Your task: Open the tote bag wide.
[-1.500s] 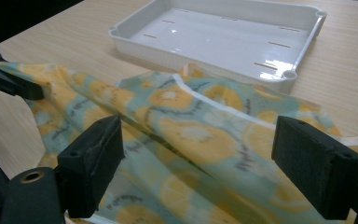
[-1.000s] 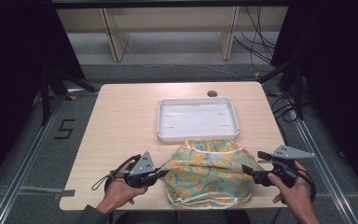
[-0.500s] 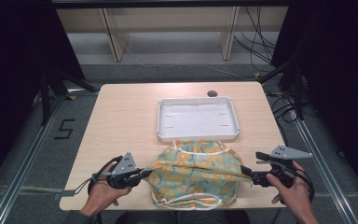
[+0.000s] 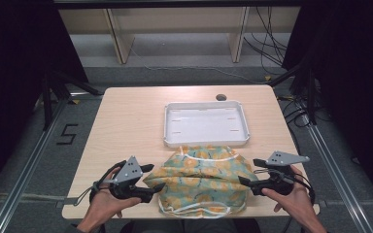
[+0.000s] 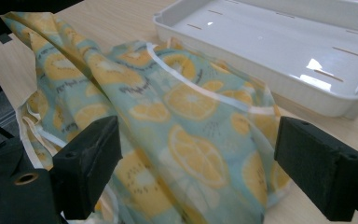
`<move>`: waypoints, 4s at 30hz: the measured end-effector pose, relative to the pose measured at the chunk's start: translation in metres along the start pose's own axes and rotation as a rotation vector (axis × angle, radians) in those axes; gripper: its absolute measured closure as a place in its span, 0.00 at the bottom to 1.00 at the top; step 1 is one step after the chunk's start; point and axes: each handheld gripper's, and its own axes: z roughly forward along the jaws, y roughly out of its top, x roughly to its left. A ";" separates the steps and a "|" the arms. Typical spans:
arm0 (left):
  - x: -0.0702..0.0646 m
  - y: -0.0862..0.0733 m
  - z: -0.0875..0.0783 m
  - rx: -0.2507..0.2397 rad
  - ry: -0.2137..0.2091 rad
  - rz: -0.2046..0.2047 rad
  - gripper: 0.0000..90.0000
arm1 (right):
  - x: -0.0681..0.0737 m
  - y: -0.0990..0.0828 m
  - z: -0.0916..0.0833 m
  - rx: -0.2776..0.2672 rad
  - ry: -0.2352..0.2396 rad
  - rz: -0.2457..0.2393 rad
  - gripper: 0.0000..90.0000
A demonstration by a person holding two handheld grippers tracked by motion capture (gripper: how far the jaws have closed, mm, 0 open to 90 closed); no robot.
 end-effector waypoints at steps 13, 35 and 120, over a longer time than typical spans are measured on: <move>-0.022 0.016 0.051 0.093 -0.074 0.070 0.42 | 0.028 0.034 0.040 0.037 0.114 -0.199 0.31; -0.032 -0.003 0.064 0.248 -0.158 0.226 0.99 | 0.023 0.080 0.113 0.232 0.078 -0.398 1.00; 0.060 0.034 0.090 0.228 0.156 -0.122 0.43 | 0.058 0.023 0.045 0.275 0.295 -0.394 0.49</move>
